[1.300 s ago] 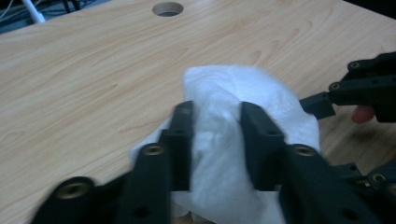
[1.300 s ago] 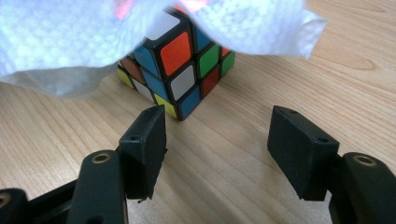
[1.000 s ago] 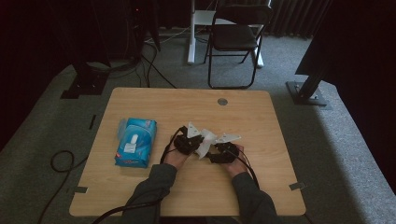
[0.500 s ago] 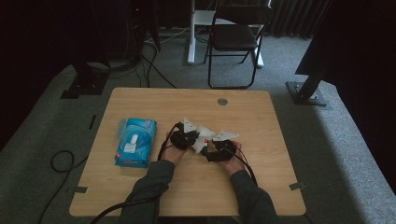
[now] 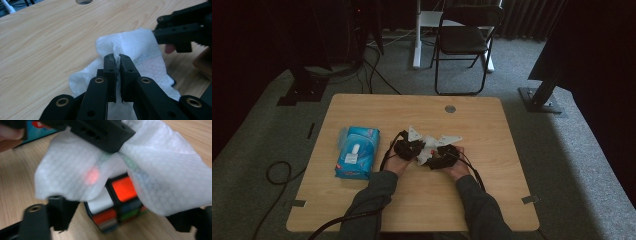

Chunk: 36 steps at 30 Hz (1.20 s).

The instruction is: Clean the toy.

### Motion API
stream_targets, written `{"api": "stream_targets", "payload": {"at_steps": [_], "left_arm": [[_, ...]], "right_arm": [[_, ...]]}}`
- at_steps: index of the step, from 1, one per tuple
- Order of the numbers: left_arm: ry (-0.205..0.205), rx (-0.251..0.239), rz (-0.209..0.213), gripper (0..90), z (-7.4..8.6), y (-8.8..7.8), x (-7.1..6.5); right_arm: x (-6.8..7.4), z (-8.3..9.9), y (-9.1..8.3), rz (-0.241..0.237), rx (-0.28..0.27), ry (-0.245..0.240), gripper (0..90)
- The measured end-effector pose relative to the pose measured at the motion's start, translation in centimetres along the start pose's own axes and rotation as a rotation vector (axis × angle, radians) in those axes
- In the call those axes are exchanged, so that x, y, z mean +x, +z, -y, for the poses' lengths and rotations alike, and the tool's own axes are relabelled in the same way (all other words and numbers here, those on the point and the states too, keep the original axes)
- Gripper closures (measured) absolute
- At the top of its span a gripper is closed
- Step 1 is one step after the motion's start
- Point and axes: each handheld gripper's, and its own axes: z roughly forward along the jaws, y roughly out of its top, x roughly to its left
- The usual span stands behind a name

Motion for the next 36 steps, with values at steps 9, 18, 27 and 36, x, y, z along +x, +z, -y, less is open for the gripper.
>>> {"api": "stream_targets", "payload": {"at_steps": [9, 18, 27, 36], "left_arm": [[0.015, 0.008, 0.010, 85.3, -0.1, 0.1, -0.4], [0.078, 0.023, 0.073, 85.3, -0.3, -0.2, -2.1], [0.051, 0.008, -0.009, 84.8, 0.0, -0.1, -0.9], [0.090, 0.011, 0.069, 85.4, -0.2, -0.2, -1.8]], "right_arm": [[1.2, 0.7, -0.4, 0.050, -0.023, -0.055, 31.1], [1.8, 0.7, 0.1, 0.072, -0.050, -0.057, 33.6], [1.9, 0.9, 0.0, 0.074, -0.057, -0.052, 33.7], [1.8, 1.0, 0.0, 0.071, -0.062, -0.045, 33.6]]}}
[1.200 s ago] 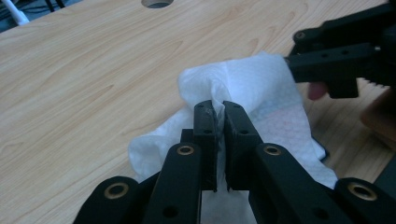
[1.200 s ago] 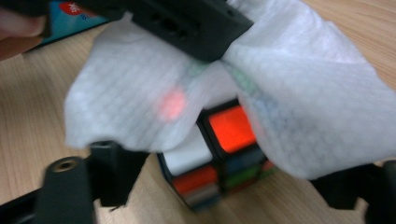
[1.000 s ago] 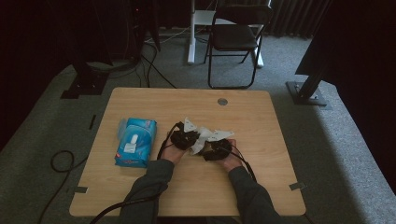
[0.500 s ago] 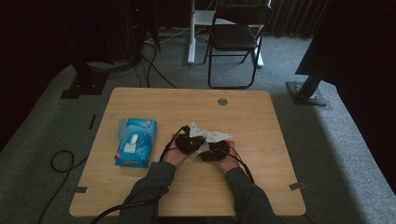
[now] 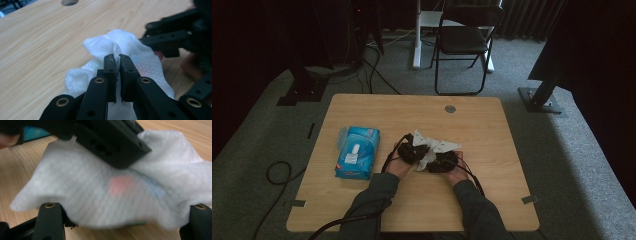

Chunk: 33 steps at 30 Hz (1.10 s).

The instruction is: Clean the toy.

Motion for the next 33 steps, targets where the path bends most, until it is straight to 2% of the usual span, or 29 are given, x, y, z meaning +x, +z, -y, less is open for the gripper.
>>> {"api": "stream_targets", "payload": {"at_steps": [3, 4, 7, 9, 16, 20, 23, 25, 29, 32, 33], "left_arm": [[0.012, -0.008, 0.011, 85.2, 0.0, 0.2, -0.3], [0.005, -0.015, 0.033, 85.2, -0.1, 0.3, -0.4], [-0.008, -0.009, 0.042, 85.1, -0.4, 0.6, -0.5], [-0.002, -0.009, 0.045, 85.2, -0.5, 0.7, -0.6], [-0.022, -0.033, 0.101, 85.2, -0.3, 0.8, -0.7], [-0.022, -0.040, 0.069, 85.3, -0.1, 0.8, -0.4], [-0.050, -0.037, 0.003, 85.2, 0.1, 0.6, 0.4], [-0.086, -0.033, -0.052, 85.3, 0.4, 0.3, 1.3], [-0.093, -0.032, -0.055, 85.2, 0.6, 0.1, 1.4], [-0.075, -0.041, -0.033, 85.4, 0.7, 0.0, 0.8], [-0.067, -0.048, 0.009, 85.3, 0.6, 0.1, 0.3]], "right_arm": [[0.0, 0.0, 0.0, 0.000, 0.000, -0.002, 33.6], [0.0, 0.0, 0.0, -0.001, 0.001, -0.002, 33.6], [0.0, 0.0, 0.0, -0.001, 0.000, -0.002, 33.7], [0.0, 0.0, 0.0, 0.000, -0.001, -0.002, 33.6], [0.0, 0.0, 0.0, -0.001, 0.000, 0.000, 33.6], [0.0, 0.0, 0.0, -0.002, 0.001, 0.000, 33.6], [0.0, 0.0, 0.0, -0.003, 0.002, -0.002, 33.6], [0.0, 0.0, 0.0, -0.003, 0.001, -0.004, 33.6], [0.0, 0.0, 0.0, -0.002, 0.001, -0.005, 33.6], [0.0, 0.0, 0.0, -0.003, 0.000, -0.003, 33.6], [0.0, 0.0, 0.0, 0.000, 0.001, -0.004, 33.6]]}}
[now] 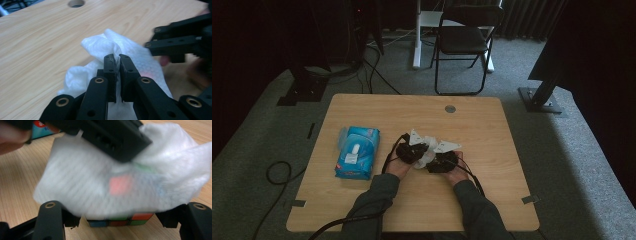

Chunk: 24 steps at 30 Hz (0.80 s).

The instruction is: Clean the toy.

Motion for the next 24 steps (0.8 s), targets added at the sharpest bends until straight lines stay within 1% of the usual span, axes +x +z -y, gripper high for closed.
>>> {"api": "stream_targets", "payload": {"at_steps": [1, 2, 3, 4, 6, 8, 10, 13, 15, 17, 18, 20, 21, 22, 24], "left_arm": [[0.015, 0.000, 0.020, 85.2, 0.0, 0.0, -0.3], [0.015, 0.000, 0.020, 85.2, 0.0, 0.0, -0.3], [0.048, -0.001, 0.058, 85.0, -0.1, 0.1, -1.1], [0.048, -0.001, 0.058, 85.1, -0.1, 0.1, -1.1], [0.069, 0.001, 0.067, 85.0, -0.1, 0.1, -1.5], [0.070, -0.001, 0.054, 85.1, 0.0, 0.0, -1.3], [0.061, -0.004, 0.035, 85.2, 0.3, -0.3, -1.0], [0.041, -0.013, -0.011, 85.1, 0.8, -0.9, -0.2], [0.020, -0.016, -0.045, 85.1, 1.2, -1.3, 0.5], [-0.007, -0.022, -0.069, 85.2, 1.5, -1.6, 1.2], [-0.025, -0.019, -0.085, 85.1, 1.7, -1.8, 1.7], [-0.040, -0.003, -0.105, 85.2, 2.1, -1.8, 2.2], [-0.047, 0.005, -0.110, 85.2, 2.2, -1.7, 2.3], [-0.057, 0.009, -0.103, 85.2, 2.4, -1.6, 2.4], [-0.047, 0.027, -0.088, 85.2, 2.8, -1.4, 2.3]], "right_arm": [[0.0, 0.0, 0.0, 0.001, 0.000, 0.001, 33.6], [0.0, 0.0, 0.0, 0.001, 0.000, 0.001, 33.6], [0.0, 0.0, 0.0, 0.000, 0.000, 0.000, 33.6], [0.0, 0.0, 0.0, 0.000, 0.000, 0.000, 33.6], [0.0, 0.0, 0.0, 0.000, 0.000, 0.003, 33.6], [0.0, 0.1, -0.1, 0.000, 0.000, 0.003, 33.7], [0.0, 0.1, -0.2, 0.000, 0.000, 0.001, 33.6], [-0.1, 0.1, -0.2, -0.002, -0.002, -0.002, 33.6], [0.0, 0.2, -0.2, -0.003, 0.000, 0.000, 33.6], [0.0, 0.2, -0.2, -0.003, 0.000, -0.001, 33.6], [0.0, 0.2, -0.2, -0.004, 0.000, 0.000, 33.6], [-0.1, 0.2, -0.3, -0.006, 0.001, -0.005, 33.6], [-0.1, 0.2, -0.3, -0.008, 0.001, -0.006, 33.6], [-0.1, 0.2, -0.3, -0.010, 0.001, -0.007, 33.6], [-0.2, 0.2, -0.4, -0.015, 0.005, -0.012, 33.6]]}}
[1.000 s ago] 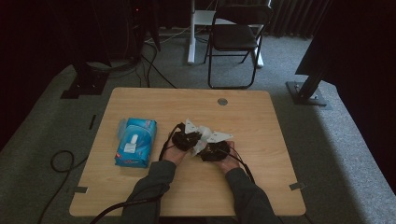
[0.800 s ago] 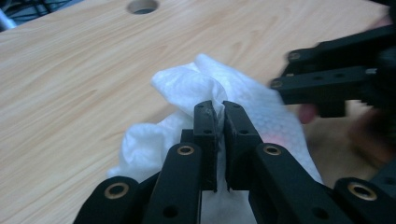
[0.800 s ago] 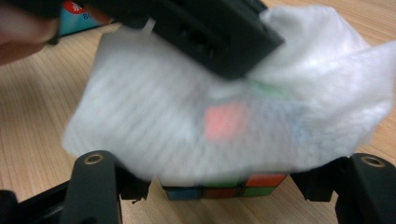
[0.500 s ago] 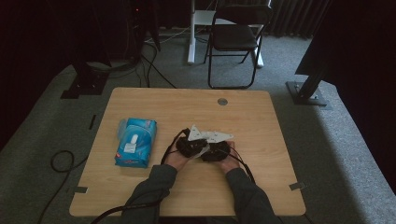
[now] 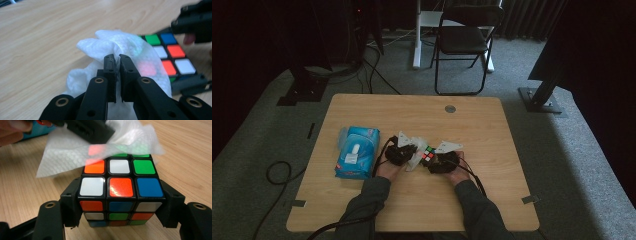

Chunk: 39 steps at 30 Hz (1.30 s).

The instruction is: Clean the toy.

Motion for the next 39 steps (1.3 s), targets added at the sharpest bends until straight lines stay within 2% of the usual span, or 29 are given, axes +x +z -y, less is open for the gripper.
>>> {"api": "stream_targets", "payload": {"at_steps": [4, 6, 8, 10, 17, 21, 25, 28, 31, 33, 35, 39], "left_arm": [[0.001, 0.022, 0.025, 85.1, 0.5, 0.4, -0.2], [-0.001, 0.029, 0.038, 85.1, 0.7, 0.5, -0.4], [-0.002, 0.026, 0.048, 85.1, 0.8, 0.5, -0.7], [0.007, 0.026, 0.055, 85.1, 0.9, 0.5, -1.0], [0.016, 0.030, 0.080, 85.0, 1.4, 0.5, -1.9], [0.024, 0.030, 0.094, 84.9, 1.5, 0.8, -2.7], [0.036, 0.036, 0.112, 84.9, 1.6, 1.0, -3.1], [0.044, 0.038, 0.123, 84.8, 1.6, 1.0, -3.3], [0.047, 0.040, 0.132, 84.9, 1.6, 1.1, -3.4], [0.055, 0.046, 0.137, 84.8, 1.7, 1.2, -3.5], [0.060, 0.049, 0.136, 84.8, 1.8, 1.4, -3.7], [0.049, 0.052, 0.128, 84.7, 1.9, 1.6, -3.5]], "right_arm": [[-0.2, -0.1, -0.4, -0.003, 0.028, -0.010, 33.1], [-0.2, -0.1, -0.7, 0.011, 0.043, 0.000, 26.7], [-0.3, -0.1, -1.0, 0.005, 0.051, 0.003, 24.2], [-0.3, -0.2, -1.4, 0.023, 0.054, -0.002, 22.0], [-1.0, -0.1, -2.5, 0.024, 0.034, 0.022, 23.8], [-1.4, 0.0, -2.9, 0.007, 0.012, 0.058, 22.1], [-1.8, 0.1, -3.2, -0.004, -0.019, 0.102, 21.1], [-2.0, 0.1, -3.3, -0.002, -0.029, 0.118, 21.2], [-2.2, 0.1, -3.5, -0.008, -0.054, 0.153, 23.0], [-2.4, 0.2, -3.7, -0.016, -0.074, 0.177, 29.2], [-2.5, 0.1, -3.9, 0.000, -0.093, 0.189, 35.0], [-2.5, 0.0, -4.0, 0.031, -0.089, 0.189, 39.6]]}}
